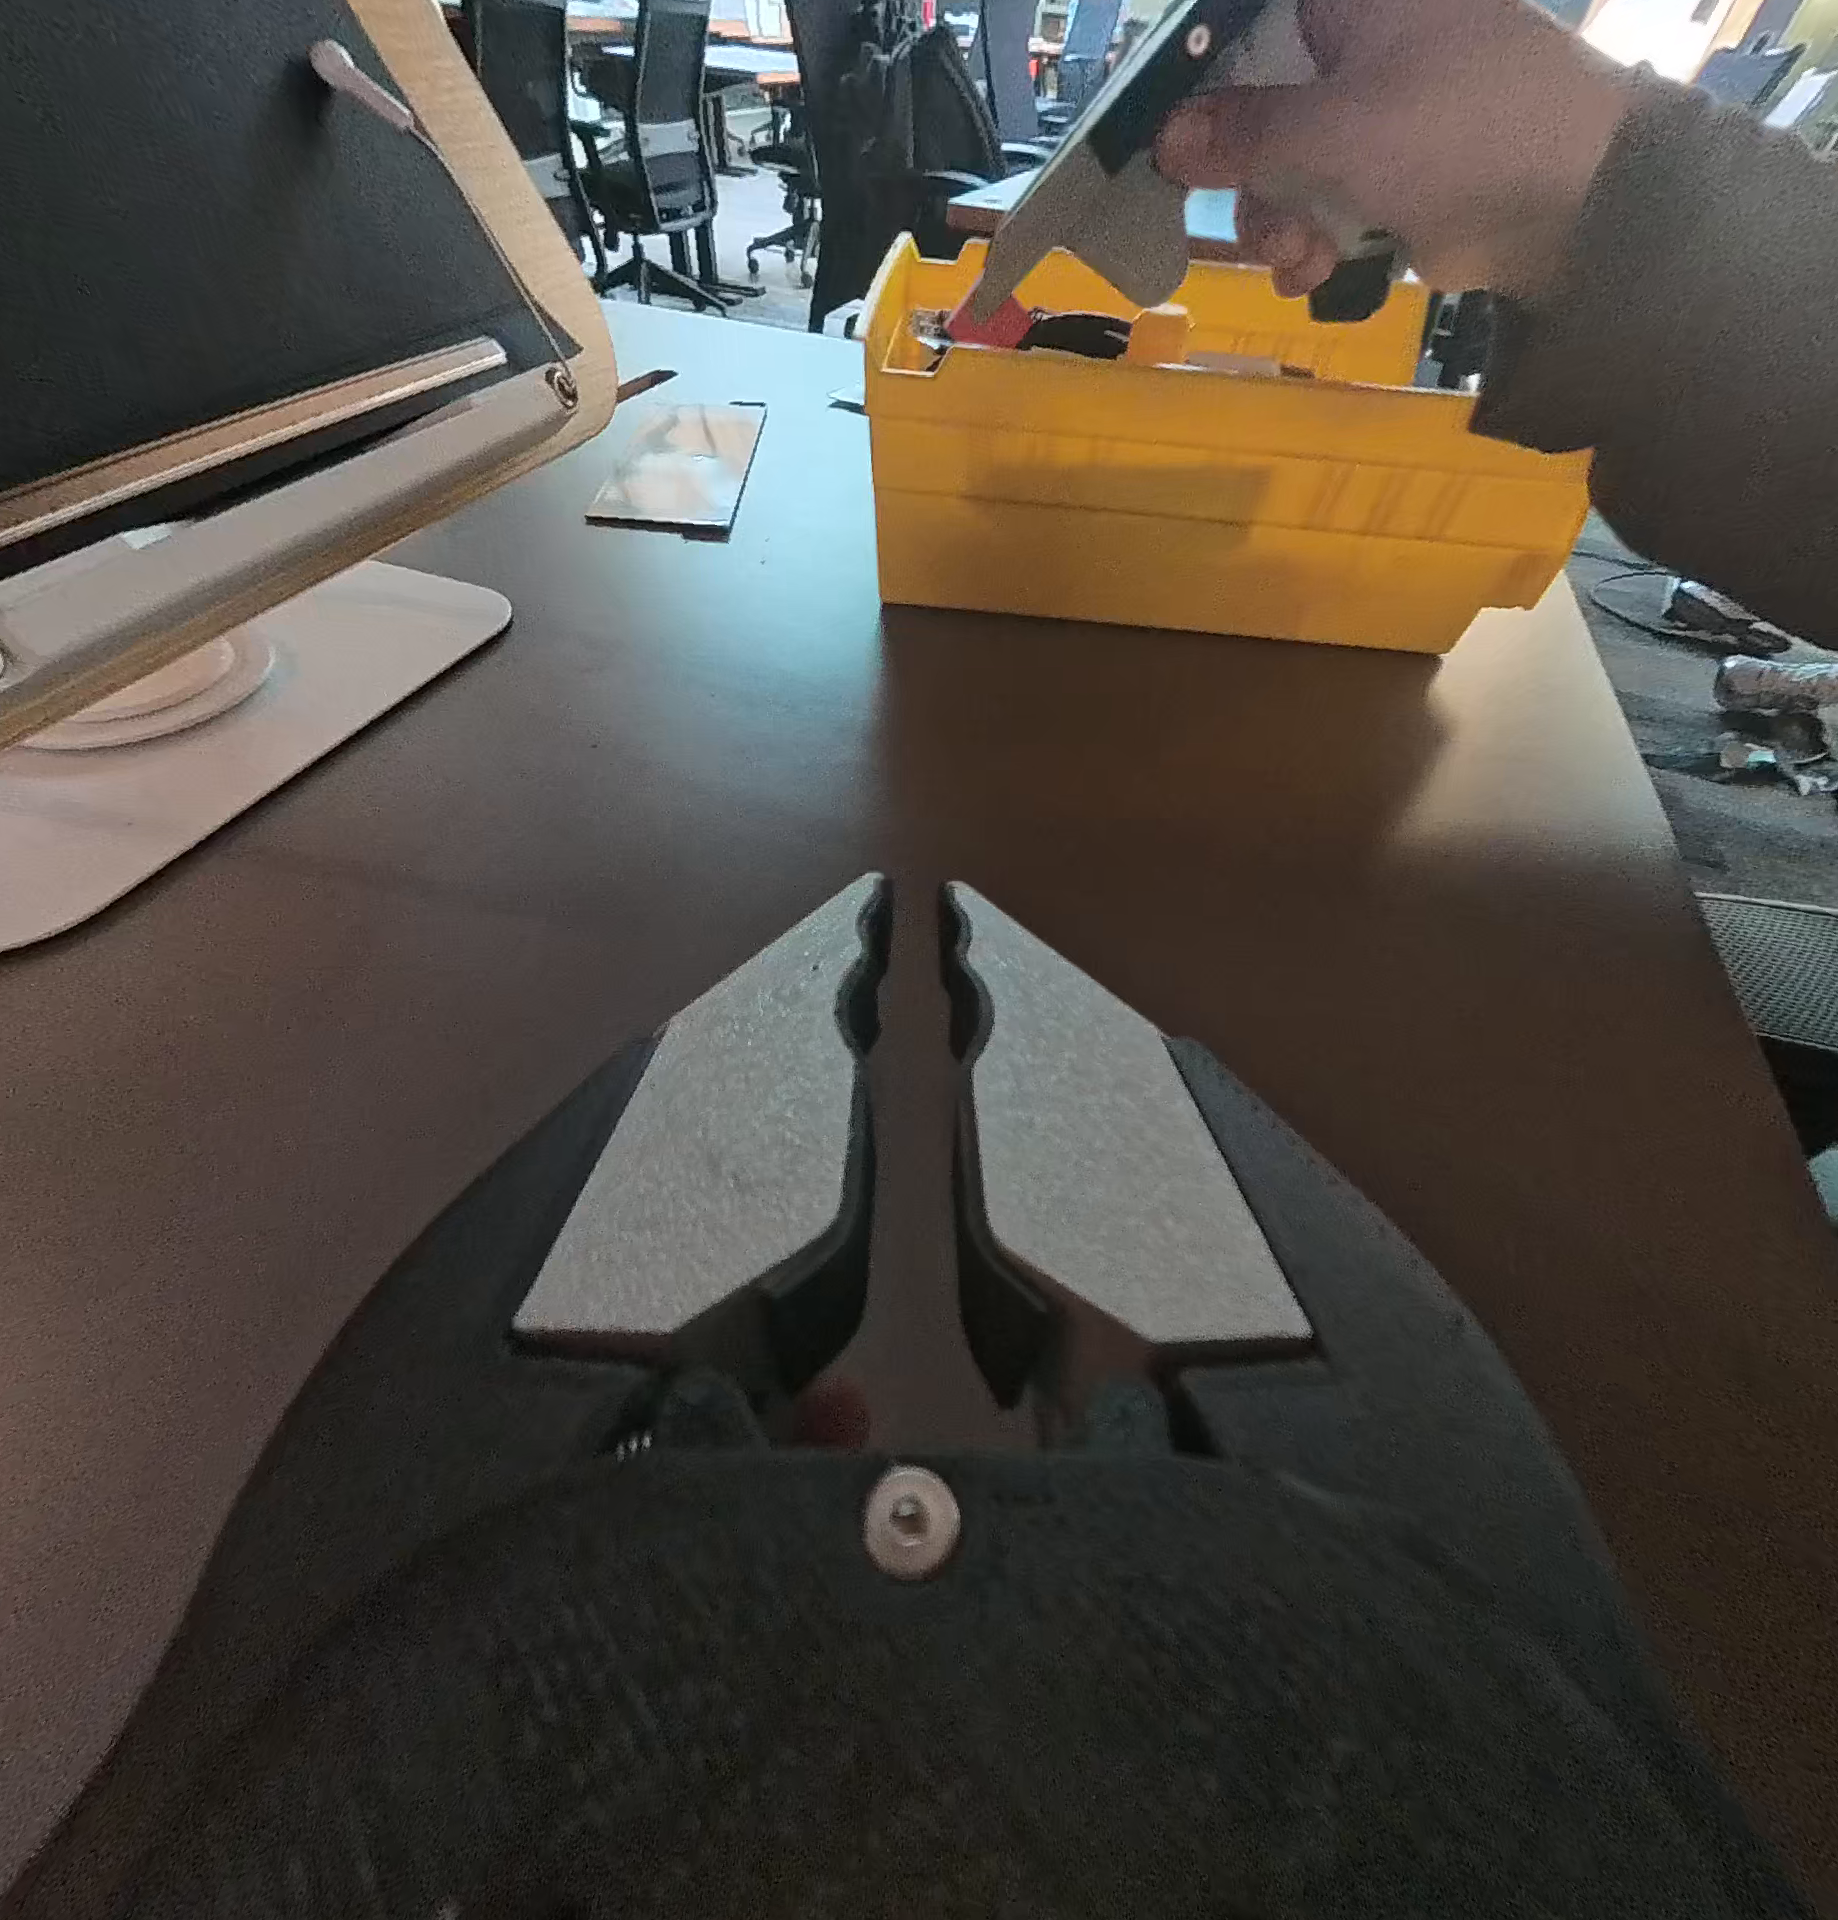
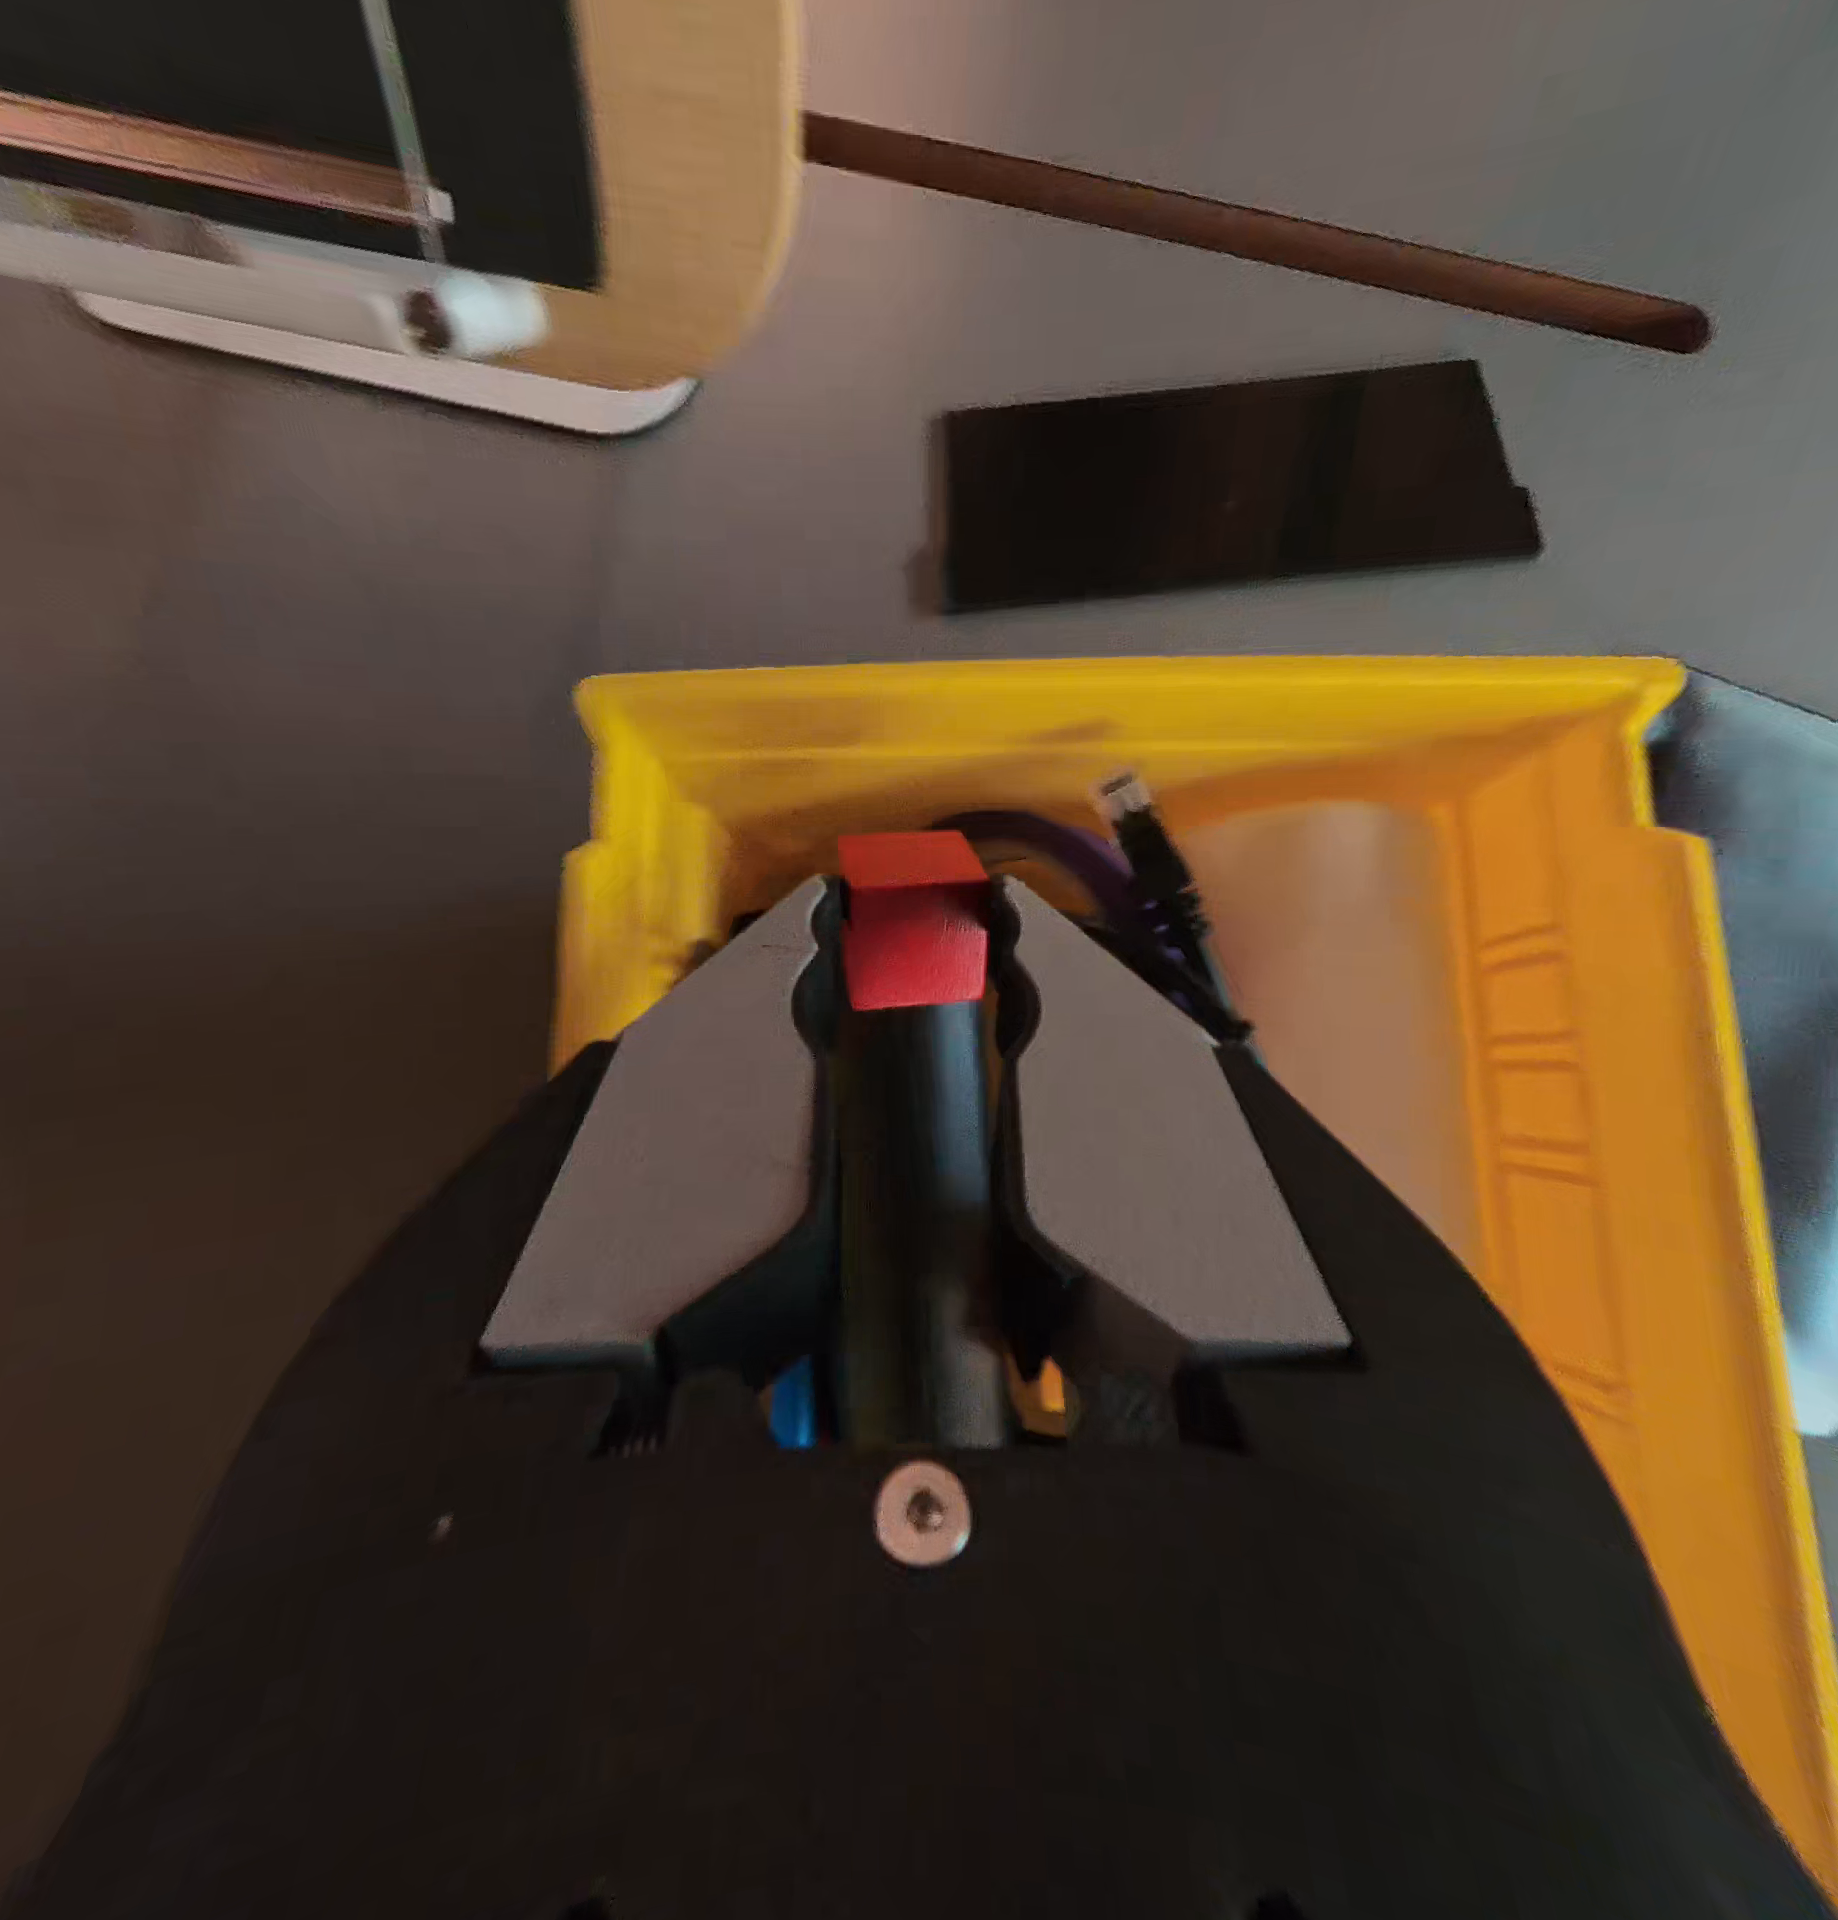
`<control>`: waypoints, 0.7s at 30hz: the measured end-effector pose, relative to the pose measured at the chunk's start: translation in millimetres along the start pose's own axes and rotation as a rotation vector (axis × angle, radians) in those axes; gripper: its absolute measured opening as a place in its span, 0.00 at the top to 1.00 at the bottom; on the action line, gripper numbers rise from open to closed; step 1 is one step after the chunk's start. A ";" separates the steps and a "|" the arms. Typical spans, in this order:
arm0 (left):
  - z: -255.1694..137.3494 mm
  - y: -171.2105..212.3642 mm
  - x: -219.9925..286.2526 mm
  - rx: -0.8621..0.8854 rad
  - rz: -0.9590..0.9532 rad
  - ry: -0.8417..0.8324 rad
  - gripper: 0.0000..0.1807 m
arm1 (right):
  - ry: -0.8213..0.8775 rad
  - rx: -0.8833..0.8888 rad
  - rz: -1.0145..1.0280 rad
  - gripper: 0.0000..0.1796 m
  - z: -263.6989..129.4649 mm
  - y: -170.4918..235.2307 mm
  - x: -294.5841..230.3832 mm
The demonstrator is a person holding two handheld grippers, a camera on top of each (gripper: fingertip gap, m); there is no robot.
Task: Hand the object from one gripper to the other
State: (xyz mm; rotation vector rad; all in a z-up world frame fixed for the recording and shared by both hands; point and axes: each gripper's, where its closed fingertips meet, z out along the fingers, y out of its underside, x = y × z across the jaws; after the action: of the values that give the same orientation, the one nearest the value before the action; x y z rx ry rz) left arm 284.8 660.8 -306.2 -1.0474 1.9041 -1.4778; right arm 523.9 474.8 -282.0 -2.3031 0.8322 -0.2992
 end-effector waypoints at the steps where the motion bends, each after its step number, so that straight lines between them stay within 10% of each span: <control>1: -0.3 0.6 -0.8 -0.003 0.001 -0.006 0.96 | 0.024 -0.007 -0.013 0.86 3.2 -0.2 4.7; 8: 2.6 1.8 -4.5 -0.017 0.014 -0.043 0.78 | 0.082 0.082 -0.119 0.77 -35.2 -24.3 -16.6; 14: 6.7 3.4 3.7 -0.036 0.099 -0.054 0.71 | -0.242 0.394 -0.221 0.69 -70.6 -61.8 -150.4; 21: 4.7 -0.7 1.6 -0.010 0.117 -0.089 0.71 | -0.349 0.135 -0.307 0.57 66.6 -8.3 -238.8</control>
State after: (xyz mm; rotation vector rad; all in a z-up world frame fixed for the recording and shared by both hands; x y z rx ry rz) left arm 287.7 656.7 -306.7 -0.9722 1.8784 -1.3359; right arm 371.2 665.6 -324.6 -2.2618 0.2767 -0.0761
